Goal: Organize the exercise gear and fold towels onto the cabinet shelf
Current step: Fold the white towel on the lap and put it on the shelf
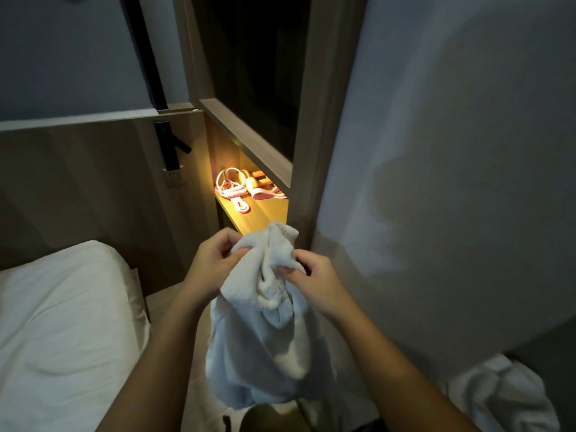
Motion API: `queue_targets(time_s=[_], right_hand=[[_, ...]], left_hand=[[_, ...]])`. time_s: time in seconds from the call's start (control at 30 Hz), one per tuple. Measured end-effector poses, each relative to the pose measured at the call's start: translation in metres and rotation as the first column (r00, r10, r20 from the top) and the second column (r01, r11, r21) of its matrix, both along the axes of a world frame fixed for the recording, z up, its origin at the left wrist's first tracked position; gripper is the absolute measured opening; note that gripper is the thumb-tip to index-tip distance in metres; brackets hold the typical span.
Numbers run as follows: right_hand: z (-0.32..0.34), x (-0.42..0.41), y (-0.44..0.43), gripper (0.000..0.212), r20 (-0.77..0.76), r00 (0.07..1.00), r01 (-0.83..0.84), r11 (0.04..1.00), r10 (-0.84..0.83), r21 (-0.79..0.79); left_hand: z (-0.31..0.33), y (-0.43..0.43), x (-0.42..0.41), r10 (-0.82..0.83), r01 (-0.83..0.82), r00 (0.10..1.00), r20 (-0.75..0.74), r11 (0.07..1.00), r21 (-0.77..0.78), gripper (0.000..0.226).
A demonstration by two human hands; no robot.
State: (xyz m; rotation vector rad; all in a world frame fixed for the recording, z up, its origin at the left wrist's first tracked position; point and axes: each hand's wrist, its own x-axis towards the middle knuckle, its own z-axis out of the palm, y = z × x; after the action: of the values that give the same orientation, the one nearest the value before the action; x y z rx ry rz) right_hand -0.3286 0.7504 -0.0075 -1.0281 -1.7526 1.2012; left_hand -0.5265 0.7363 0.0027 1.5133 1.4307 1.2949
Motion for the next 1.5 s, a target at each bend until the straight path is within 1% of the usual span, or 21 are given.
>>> queue_targets(time_s=[0.23, 0.33, 0.4, 0.5, 0.57, 0.67, 0.8, 0.9, 1.0, 1.17, 1.23, 1.3, 1.4, 1.5], right_hand=[[-0.019, -0.058, 0.079, 0.006, 0.047, 0.998, 0.045, 0.999, -0.044, -0.027], [-0.024, -0.089, 0.115, 0.008, 0.044, 0.994, 0.1, 0.994, -0.098, -0.053], [-0.025, -0.109, 0.137, 0.007, 0.029, 0.989, 0.145, 0.985, -0.143, -0.098], [-0.028, -0.136, 0.161, 0.008, 0.039, 0.967, 0.255, 0.958, -0.252, -0.131], [-0.029, -0.15, 0.171, 0.008, 0.053, 0.955, 0.297, 0.946, -0.293, -0.128], [-0.031, -0.164, 0.18, 0.013, 0.06, 0.95, 0.312, 0.94, -0.306, -0.137], [-0.035, -0.173, 0.191, 0.016, 0.068, 0.943, 0.332, 0.927, -0.325, -0.174], [-0.043, -0.186, 0.205, 0.014, 0.094, 0.933, 0.358, 0.92, -0.347, -0.157], [-0.053, -0.202, 0.221, 0.012, 0.111, 0.91, 0.413, 0.896, -0.4, -0.161], [-0.083, -0.227, 0.253, 0.011, 0.082, 0.848, 0.53, 0.837, -0.524, -0.135], [-0.102, -0.24, 0.266, 0.011, 0.057, 0.813, 0.581, 0.802, -0.579, -0.137], [-0.123, -0.255, 0.275, 0.012, 0.065, 0.781, 0.624, 0.771, -0.621, -0.124], [-0.154, -0.274, 0.281, 0.01, 0.082, 0.742, 0.671, 0.737, -0.666, -0.086], [-0.181, -0.296, 0.274, 0.013, 0.105, 0.698, 0.713, 0.701, -0.708, -0.014]], left_hand=[[-0.023, 0.086, -0.063, -0.034, 0.032, 0.999, -0.023, 0.996, -0.078, 0.007], [-0.031, 0.135, -0.095, -0.094, 0.089, 0.994, -0.048, 0.99, -0.111, 0.008], [-0.034, 0.166, -0.115, -0.151, 0.14, 0.986, -0.066, 0.98, -0.143, 0.009], [-0.038, 0.203, -0.142, -0.226, 0.209, 0.972, -0.065, 0.958, -0.196, 0.011], [-0.038, 0.222, -0.157, -0.279, 0.255, 0.956, -0.088, 0.943, -0.214, 0.01], [-0.042, 0.242, -0.176, -0.337, 0.308, 0.936, -0.103, 0.924, -0.226, 0.006], [-0.049, 0.261, -0.187, -0.357, 0.323, 0.927, -0.117, 0.916, -0.235, 0.004], [-0.053, 0.279, -0.192, -0.384, 0.344, 0.911, -0.149, 0.909, -0.233, 0.005], [-0.056, 0.304, -0.202, -0.44, 0.394, 0.883, -0.167, 0.885, -0.249, 0.007], [-0.08, 0.358, -0.217, -0.551, 0.502, 0.807, -0.211, 0.829, -0.247, 0.009], [-0.098, 0.377, -0.223, -0.585, 0.541, 0.78, -0.22, 0.808, -0.233, 0.009], [-0.118, 0.39, -0.231, -0.605, 0.567, 0.767, -0.212, 0.795, -0.216, 0.009], [-0.152, 0.405, -0.242, -0.623, 0.592, 0.754, -0.21, 0.782, -0.195, 0.009], [-0.186, 0.406, -0.256, -0.641, 0.63, 0.739, -0.206, 0.767, -0.125, 0.009]])
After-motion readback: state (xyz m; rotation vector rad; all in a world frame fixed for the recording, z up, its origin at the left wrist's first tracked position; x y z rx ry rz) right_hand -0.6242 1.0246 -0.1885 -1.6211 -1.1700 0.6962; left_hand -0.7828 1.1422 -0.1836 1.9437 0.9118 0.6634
